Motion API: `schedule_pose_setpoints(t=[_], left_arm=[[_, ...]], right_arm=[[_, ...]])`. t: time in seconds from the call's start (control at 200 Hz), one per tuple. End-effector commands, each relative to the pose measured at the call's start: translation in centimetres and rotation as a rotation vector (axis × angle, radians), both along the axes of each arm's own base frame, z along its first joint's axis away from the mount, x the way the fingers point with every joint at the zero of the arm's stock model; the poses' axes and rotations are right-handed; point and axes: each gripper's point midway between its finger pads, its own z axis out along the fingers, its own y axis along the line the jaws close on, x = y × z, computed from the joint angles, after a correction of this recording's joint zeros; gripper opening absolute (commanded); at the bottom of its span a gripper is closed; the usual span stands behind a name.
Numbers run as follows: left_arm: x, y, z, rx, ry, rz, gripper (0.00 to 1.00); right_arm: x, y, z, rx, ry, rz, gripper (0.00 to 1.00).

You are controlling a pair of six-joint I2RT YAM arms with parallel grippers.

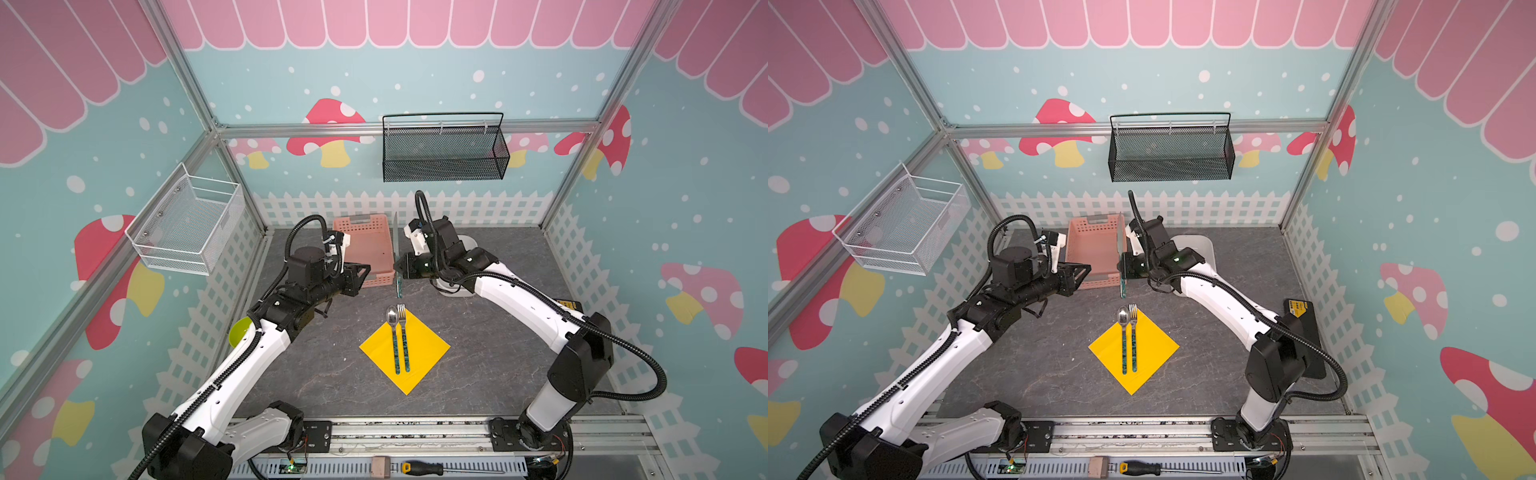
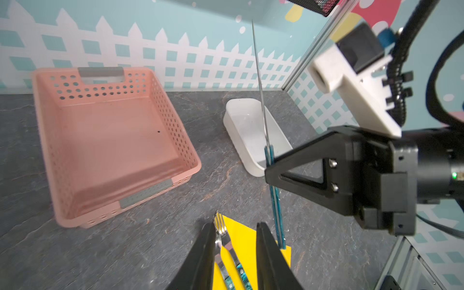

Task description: Place the utensils on the paper napkin and roll it up

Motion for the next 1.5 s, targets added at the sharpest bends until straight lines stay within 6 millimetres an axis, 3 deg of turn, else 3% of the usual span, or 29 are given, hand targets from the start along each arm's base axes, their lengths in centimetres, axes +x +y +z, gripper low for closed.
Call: schedule_pose_setpoints(t=[0.0,0.165,0.43,0.6,0.761,0.991,1.111,1.496], left_arm=[[-1.5,1.5,-1.9,0.128,0.023,-0.012,0.3],[-2.5,1.8,-3.9,0.265,0.03,-0.009,0.3],[-2.6,0.9,-5.3,0.207,0.052,0.026,0.34],[-2.0,0.9,-6.1,0.17,0.095,0.028,0.34],[-1.3,3.2,-8.1,0.088,0.221,0.078,0.34],[-0.1,3.4,-9.2,0.016,0.295,0.086,0.34],[0.8,4.8,-9.5,-0.003,0.315,0.13,0.34],[-0.8,2.8,-9.5,0.115,0.317,0.062,0.35]], right_arm=[[-2.2,-1.2,-2.1,-0.048,0.077,-0.025,0.02],[-4.4,-3.0,-7.0,-0.131,0.2,-0.069,0.02],[-6.6,-4.7,-11.1,-0.199,0.318,-0.12,0.02],[-7.4,-4.8,-12.2,-0.207,0.362,-0.121,0.01],[-8.2,-5.2,-13.5,-0.231,0.404,-0.117,0.0],[-9.1,-5.2,-14.8,-0.257,0.439,-0.122,0.0],[-9.2,-5.0,-15.0,-0.263,0.445,-0.134,0.0],[-9.7,-4.3,-18.5,-0.339,0.503,-0.102,0.0]])
